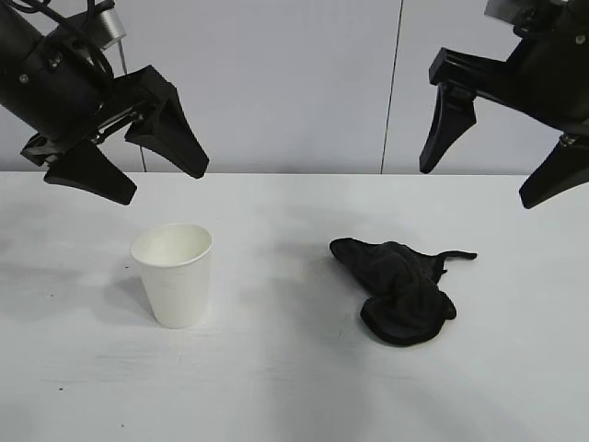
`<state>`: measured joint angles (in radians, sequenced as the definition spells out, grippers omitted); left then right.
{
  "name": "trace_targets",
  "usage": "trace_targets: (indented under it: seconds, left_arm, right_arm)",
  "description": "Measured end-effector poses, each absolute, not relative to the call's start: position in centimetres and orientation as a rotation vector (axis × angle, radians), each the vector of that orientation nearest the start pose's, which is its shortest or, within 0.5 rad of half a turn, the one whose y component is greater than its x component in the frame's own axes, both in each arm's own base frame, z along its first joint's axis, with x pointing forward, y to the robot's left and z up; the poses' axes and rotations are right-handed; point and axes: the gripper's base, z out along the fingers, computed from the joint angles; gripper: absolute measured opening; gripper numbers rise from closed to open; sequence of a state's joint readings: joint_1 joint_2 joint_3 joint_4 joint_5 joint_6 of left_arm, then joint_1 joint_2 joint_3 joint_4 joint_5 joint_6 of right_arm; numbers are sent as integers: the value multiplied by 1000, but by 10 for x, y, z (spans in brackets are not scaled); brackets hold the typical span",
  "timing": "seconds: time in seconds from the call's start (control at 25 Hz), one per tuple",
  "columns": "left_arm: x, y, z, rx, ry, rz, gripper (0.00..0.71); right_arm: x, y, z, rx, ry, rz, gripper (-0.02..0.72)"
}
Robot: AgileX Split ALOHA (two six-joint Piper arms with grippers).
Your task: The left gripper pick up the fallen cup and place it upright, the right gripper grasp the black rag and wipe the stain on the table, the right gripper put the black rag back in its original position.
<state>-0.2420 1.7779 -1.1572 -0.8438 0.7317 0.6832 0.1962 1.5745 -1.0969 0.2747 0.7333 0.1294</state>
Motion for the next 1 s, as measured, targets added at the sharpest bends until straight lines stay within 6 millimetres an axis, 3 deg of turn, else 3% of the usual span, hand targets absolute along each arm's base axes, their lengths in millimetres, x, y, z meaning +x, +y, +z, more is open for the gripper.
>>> trace_targets:
  seconds: [1.0]
  left_arm:
    - [342, -130, 214, 458, 2557, -754, 694]
  right_arm:
    - [314, 79, 252, 116, 2670, 410, 640]
